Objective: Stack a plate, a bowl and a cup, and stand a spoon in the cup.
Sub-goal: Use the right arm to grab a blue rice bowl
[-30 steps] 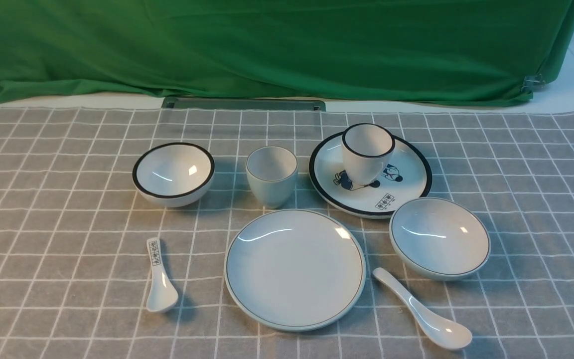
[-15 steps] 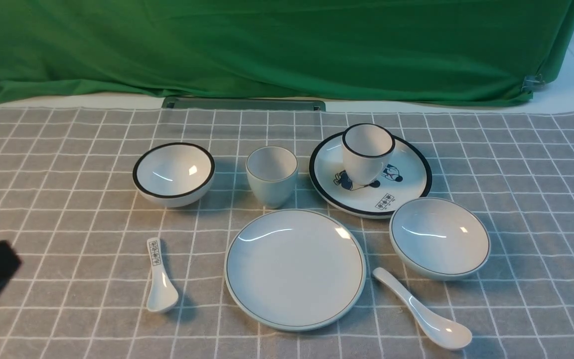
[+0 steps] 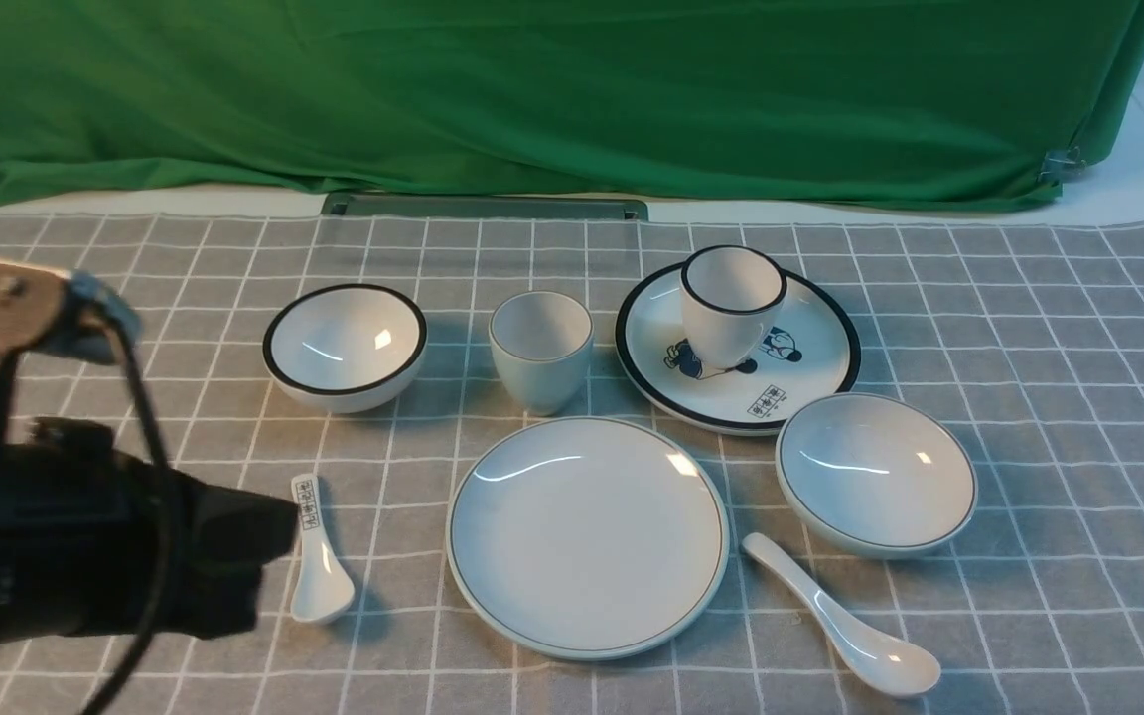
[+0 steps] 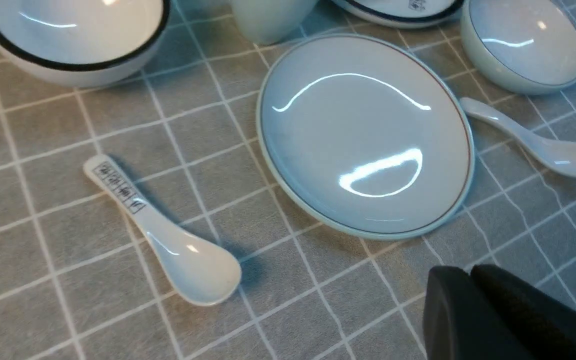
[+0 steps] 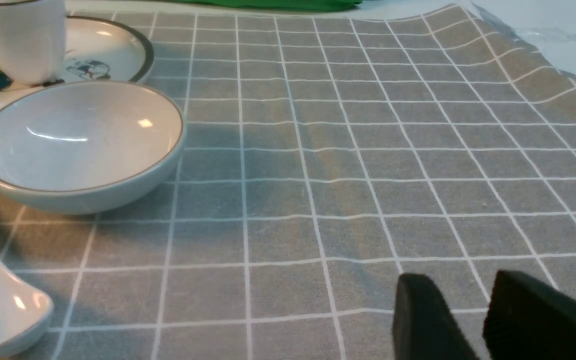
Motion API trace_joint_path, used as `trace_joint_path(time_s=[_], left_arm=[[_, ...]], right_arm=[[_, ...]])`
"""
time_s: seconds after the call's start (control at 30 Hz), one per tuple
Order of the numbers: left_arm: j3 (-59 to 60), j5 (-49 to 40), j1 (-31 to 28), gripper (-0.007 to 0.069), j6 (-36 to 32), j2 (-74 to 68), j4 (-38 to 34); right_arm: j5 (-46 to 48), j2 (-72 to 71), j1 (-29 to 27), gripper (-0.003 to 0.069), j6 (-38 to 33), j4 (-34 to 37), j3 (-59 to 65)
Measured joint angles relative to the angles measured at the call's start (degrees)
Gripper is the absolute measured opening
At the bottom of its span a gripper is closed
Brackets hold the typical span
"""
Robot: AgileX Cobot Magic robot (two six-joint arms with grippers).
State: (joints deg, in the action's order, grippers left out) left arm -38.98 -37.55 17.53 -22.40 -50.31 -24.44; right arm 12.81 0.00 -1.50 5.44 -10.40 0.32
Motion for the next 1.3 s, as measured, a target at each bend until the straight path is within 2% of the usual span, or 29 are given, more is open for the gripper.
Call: trace_joint_path(time_s=[0.2, 0.27, 0.37, 0.5, 0.57, 0.63, 0.7, 0.8, 0.9, 1.07, 1.3], left_arm=[[-0.05, 2.33, 5.02, 0.0017, -1.53, -0.63, 0.68], [-0.05, 2.49, 5.34, 0.0017, -1.86, -0.63, 0.97], [-0.05, 2.49, 5.36, 0.0017, -2.61, -0.63, 1.1], [-0.05, 2.62, 5.36, 0.0017, -3.07, -0.63, 1.06], [-0.05, 3.13, 5.36, 0.0017, -3.07, -0.63, 0.56], [-0.05, 3.7, 5.36, 0.0017, -3.34, -0.63, 0.29], [-0.05, 4.11, 5.36, 0.0017, -3.83, -0.63, 0.29], [-0.05, 4.5, 5.36, 0.0017, -4.12, -0.63, 0.09], [-0.05, 4.5, 5.36, 0.0017, -4.24, -0.63, 0.05], [-0.05, 3.77, 5.36, 0.0017, -4.24, -0.63, 0.05], [-0.05, 2.28, 5.36, 0.0017, -4.68, -0.63, 0.05]], right_arm=[[-0.84, 0.0, 0.0, 0.0242, 0.56, 0.14, 0.0], [-3.41, 0.07, 0.0, 0.0242, 6.62, 2.44, 0.0], [-10.05, 0.0, 0.0, 0.0242, 20.41, 6.23, 0.0], [-17.51, 0.0, 0.0, 0.0242, 27.13, 7.05, 0.0], [-15.95, 0.41, 1.05, 0.0238, 28.35, 7.09, -0.76], [-9.53, 3.84, 3.83, 0.0213, 25.0, 7.15, -5.95], [-1.08, 12.06, 8.66, 0.0194, 16.47, 7.22, -14.88], [13.52, 28.79, 16.85, 0.0188, 6.59, 7.11, -28.89], [23.65, 47.32, 24.54, 0.019, -0.47, 6.57, -41.54], [25.21, 65.68, 30.19, 0.0233, -6.08, 6.45, -51.27], [27.2, 86.05, 30.64, 0.0325, -10.7, 6.65, -61.83]])
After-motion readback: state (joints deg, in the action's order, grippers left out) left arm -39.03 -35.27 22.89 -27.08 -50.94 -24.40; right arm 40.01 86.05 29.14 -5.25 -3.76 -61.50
